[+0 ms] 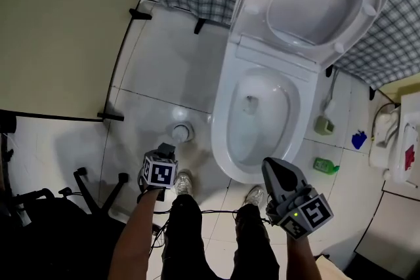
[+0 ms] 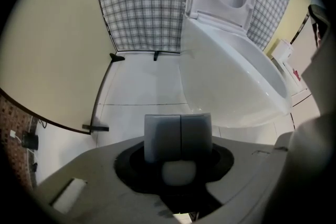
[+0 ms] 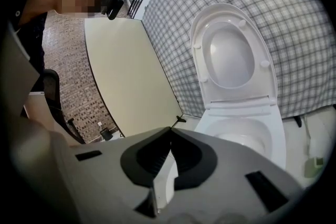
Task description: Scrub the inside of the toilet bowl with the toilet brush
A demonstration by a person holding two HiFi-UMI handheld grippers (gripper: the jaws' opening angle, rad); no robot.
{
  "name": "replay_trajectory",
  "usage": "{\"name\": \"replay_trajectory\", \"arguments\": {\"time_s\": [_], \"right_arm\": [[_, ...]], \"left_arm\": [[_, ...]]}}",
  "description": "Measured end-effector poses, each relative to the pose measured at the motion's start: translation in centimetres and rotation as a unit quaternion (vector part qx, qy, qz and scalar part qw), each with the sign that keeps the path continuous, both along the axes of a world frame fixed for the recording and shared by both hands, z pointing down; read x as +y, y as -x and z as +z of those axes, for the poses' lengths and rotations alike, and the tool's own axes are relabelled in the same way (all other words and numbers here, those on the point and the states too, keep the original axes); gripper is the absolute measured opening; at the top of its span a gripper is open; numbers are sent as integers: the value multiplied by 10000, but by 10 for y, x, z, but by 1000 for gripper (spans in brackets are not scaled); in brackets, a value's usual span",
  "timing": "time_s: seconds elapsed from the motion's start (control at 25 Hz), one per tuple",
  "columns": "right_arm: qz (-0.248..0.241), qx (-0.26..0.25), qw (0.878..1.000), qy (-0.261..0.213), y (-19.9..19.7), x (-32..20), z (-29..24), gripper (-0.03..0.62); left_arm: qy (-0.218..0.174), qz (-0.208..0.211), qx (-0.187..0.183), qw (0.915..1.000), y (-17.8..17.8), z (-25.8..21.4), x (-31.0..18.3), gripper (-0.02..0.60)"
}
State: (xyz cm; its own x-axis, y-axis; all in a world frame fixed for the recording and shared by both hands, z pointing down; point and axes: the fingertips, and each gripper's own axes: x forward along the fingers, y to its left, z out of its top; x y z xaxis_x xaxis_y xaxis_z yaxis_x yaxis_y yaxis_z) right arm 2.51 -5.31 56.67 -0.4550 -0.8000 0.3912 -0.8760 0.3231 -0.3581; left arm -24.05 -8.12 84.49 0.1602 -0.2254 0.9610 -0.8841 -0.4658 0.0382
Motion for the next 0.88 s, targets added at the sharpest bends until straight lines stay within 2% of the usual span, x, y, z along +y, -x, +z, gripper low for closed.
{"name": "replay_trajectory", "arguments": {"time_s": [0.36, 0.48, 0.88], "right_arm": [[-51, -7, 10000, -51, 1, -16, 5, 0], [84, 13, 9999, -120, -8, -17, 4, 0], [84, 54, 9999, 28, -10, -6, 9, 0]], "left_arm": [[270, -26, -186, 9995, -9, 27, -11, 167], [338, -58, -224, 9992, -13, 33, -15, 167], [324, 110, -427, 9985, -28, 51, -30, 169]]}}
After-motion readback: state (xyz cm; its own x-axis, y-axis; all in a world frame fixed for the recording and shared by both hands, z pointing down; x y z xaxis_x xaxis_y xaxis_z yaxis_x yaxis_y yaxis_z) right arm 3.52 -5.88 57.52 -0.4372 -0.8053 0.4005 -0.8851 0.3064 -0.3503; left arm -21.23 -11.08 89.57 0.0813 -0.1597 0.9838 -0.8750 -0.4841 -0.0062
